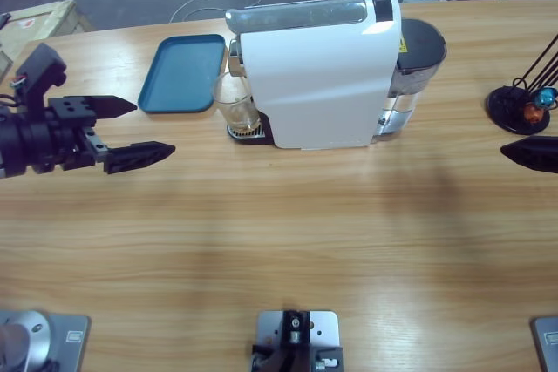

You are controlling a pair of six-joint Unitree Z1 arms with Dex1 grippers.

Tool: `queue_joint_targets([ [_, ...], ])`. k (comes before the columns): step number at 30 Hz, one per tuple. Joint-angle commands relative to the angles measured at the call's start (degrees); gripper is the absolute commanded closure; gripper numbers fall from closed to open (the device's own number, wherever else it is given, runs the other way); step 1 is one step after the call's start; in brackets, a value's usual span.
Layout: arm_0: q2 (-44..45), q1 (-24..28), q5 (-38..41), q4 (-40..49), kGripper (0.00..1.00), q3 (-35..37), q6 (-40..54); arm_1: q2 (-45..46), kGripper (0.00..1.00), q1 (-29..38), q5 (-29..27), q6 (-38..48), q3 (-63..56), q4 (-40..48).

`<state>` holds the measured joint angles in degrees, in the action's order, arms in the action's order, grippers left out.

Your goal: Pour coffee

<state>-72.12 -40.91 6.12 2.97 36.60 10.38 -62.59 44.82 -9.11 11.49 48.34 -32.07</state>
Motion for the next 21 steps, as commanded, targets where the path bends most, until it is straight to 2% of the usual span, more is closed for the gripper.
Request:
queue_joint_targets([
  [1,-1.94,-0.57,0.83,0.29,0.009,-1.35,0.04,0.62,0.0,0.71,0.74,-0.5,-1.32,0.88],
  [21,-2.53,-0.57,0.83,0.3,0.009,-0.99,0.25,0.36,0.0,0.88,2.16,-0.5,-1.85,1.39],
])
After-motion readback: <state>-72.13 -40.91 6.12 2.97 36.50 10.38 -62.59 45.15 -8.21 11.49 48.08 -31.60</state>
